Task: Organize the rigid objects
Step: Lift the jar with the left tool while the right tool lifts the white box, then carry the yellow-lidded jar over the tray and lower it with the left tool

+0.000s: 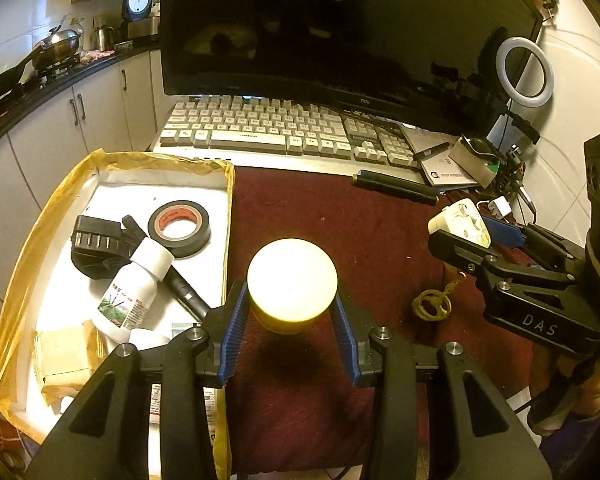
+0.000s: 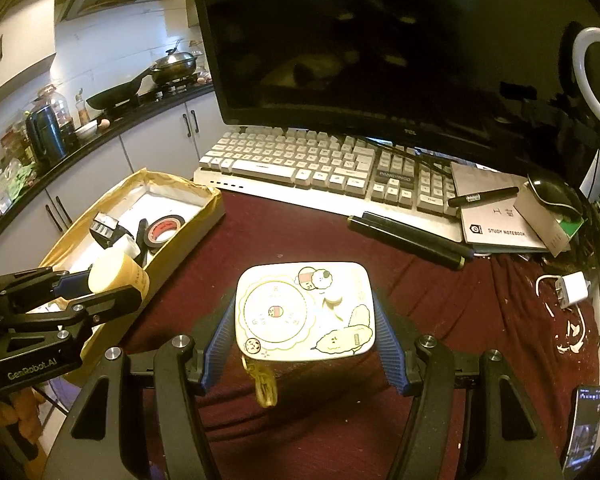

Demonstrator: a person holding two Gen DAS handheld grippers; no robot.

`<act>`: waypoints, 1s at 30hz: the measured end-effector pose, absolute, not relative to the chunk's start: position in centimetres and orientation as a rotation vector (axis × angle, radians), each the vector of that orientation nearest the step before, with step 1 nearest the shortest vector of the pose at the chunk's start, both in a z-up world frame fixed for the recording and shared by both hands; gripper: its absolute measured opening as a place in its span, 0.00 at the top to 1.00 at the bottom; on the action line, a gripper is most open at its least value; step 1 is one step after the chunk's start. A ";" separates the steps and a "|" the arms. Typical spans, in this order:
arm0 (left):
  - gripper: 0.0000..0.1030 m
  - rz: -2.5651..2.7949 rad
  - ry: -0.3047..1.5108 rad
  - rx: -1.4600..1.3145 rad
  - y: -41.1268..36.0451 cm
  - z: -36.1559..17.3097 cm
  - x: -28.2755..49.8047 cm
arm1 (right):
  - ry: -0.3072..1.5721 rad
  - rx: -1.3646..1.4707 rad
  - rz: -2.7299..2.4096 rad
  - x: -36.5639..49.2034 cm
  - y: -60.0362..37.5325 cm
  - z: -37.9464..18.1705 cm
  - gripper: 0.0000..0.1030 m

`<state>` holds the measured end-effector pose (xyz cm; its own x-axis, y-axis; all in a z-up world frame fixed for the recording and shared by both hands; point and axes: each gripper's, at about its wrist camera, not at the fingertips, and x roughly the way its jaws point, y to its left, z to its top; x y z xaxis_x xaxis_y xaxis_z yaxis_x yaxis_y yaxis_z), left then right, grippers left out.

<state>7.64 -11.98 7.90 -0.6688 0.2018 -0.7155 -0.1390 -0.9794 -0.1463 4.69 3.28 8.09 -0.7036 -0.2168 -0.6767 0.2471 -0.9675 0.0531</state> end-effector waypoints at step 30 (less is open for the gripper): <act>0.62 2.903 -0.287 -1.199 -23.2 10.3 7.1 | 0.067 0.986 -2.665 5.7 1.2 9.4 0.43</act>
<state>7.15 -23.15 10.27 -0.7107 0.0577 -0.7011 0.0808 -0.9833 -0.1629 5.73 1.21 9.41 -0.7201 -0.2604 -0.6432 0.2923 -0.9545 0.0591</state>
